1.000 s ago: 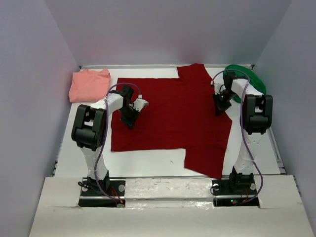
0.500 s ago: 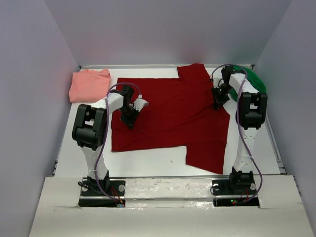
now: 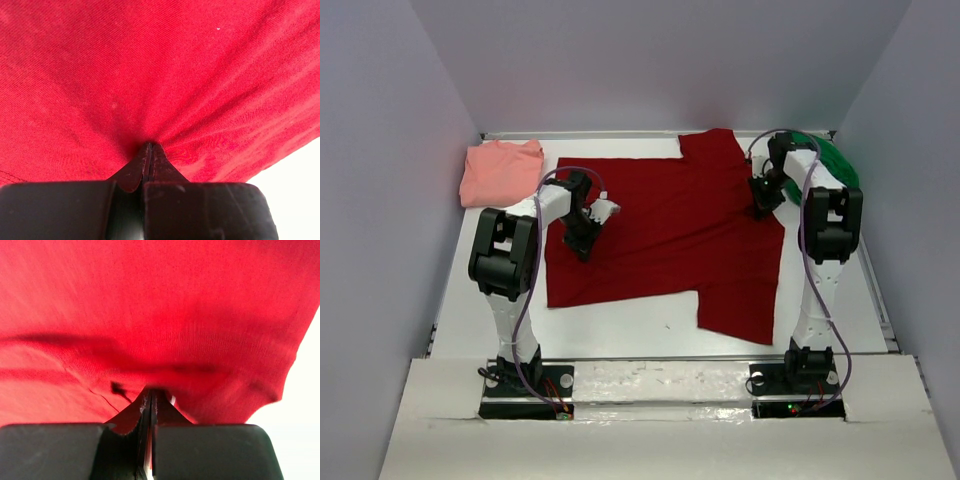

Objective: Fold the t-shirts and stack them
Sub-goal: Flatten out the tshirt

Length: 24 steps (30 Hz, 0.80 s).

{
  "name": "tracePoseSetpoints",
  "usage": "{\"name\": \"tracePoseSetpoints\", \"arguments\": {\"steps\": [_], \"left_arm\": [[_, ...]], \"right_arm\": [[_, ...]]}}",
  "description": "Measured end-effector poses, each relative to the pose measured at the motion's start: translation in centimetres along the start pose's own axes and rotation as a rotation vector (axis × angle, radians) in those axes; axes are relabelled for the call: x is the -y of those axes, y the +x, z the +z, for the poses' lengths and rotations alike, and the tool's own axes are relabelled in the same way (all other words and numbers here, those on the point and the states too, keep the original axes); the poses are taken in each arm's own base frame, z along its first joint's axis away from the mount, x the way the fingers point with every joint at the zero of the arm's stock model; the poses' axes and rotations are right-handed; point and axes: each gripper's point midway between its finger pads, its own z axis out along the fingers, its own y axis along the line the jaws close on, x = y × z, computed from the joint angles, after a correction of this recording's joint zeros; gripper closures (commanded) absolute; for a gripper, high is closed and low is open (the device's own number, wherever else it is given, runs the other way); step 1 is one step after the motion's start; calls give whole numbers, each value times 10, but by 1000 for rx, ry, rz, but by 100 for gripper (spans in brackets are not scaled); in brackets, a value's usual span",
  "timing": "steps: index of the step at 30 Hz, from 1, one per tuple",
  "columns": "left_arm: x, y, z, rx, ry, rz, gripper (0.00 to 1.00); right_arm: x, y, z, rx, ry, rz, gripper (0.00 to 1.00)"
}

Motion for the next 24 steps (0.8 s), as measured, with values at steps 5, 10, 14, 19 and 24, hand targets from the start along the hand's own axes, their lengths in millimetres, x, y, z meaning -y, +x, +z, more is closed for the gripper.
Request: {"name": "tracePoseSetpoints", "arguments": {"steps": [5,10,14,19,24], "left_arm": [[-4,2,-2,-9,-19,-6,82],[-9,-6,-24,26,-61,-10,33],[-13,-44,-73,175,-125,19,13],[-7,-73,-138,361,-189,68,23],[8,-36,-129,312,-157,91,36]], "right_arm": [[-5,28,-9,-44,12,-22,77],[-8,24,-40,11,36,-62,51],[-11,7,-85,113,71,-93,49],[-16,-5,-130,215,107,-120,52],[-32,50,-128,159,91,-133,52]]}}
